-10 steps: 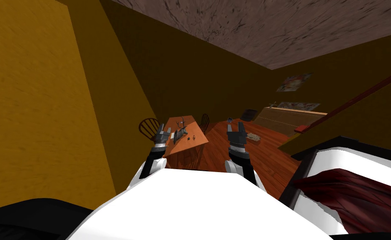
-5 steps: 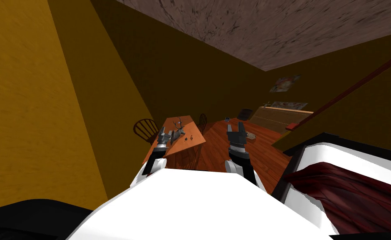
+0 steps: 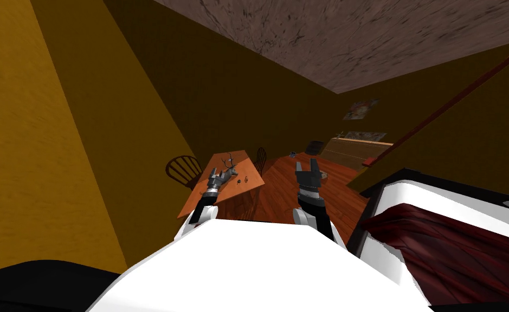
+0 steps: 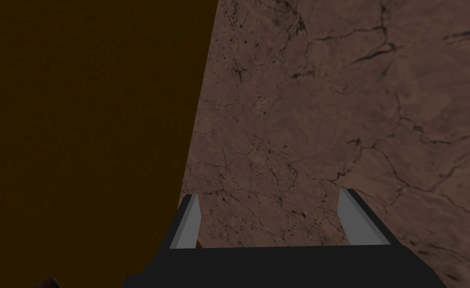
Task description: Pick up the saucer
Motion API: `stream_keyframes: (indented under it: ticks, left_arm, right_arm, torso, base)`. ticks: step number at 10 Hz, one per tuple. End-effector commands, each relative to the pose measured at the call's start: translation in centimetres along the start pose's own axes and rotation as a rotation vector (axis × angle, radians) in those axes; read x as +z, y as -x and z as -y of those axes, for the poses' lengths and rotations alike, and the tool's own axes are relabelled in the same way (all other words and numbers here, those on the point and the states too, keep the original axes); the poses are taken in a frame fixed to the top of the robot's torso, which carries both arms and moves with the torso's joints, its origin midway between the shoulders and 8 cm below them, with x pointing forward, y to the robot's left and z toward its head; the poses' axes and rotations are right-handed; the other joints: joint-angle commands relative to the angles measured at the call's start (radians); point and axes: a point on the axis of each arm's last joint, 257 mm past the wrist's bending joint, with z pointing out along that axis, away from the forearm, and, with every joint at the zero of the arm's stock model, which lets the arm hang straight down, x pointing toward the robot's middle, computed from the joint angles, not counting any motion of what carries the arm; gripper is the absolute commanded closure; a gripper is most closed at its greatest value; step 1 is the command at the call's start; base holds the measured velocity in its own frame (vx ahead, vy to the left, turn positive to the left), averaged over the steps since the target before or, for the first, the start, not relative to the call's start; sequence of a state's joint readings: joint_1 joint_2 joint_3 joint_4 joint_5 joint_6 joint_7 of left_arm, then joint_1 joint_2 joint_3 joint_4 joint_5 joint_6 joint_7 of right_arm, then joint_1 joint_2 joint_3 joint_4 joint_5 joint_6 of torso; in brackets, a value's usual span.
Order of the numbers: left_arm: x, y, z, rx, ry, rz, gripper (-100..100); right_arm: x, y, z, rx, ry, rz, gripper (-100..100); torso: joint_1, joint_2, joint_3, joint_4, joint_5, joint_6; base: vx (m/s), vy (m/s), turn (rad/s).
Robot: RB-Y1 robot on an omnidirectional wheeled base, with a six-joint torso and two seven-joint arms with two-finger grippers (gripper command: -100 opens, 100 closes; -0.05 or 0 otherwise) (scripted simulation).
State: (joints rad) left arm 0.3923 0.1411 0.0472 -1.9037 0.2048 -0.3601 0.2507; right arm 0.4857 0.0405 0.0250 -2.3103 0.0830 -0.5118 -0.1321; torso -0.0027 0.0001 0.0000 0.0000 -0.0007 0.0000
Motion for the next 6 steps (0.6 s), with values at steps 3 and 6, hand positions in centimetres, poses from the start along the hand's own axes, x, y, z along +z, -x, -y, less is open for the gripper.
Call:
stream_keyframes:
  ticks: [3, 6]
  left_arm:
    - [-0.2, 2.3, -3.8, -0.058, 0.076, 0.05, -100]
    - [-0.5, 4.5, -7.2, -0.142, 0.145, 0.11, -100]
  right_arm:
    - [0.0, 0.0, 0.0, 0.0, 0.0, 0.0, 0]
    - [0.0, 0.0, 0.0, 0.0, 0.0, 0.0, 0]
  torso:
    - [0.0, 0.0, 0.0, 0.0, 0.0, 0.0]
    - [0.001, 0.0, 0.0, 0.0, 0.0, 0.0]
  base:
    - [0.008, -0.036, -0.065]
    - [0.011, -0.033, -0.08]
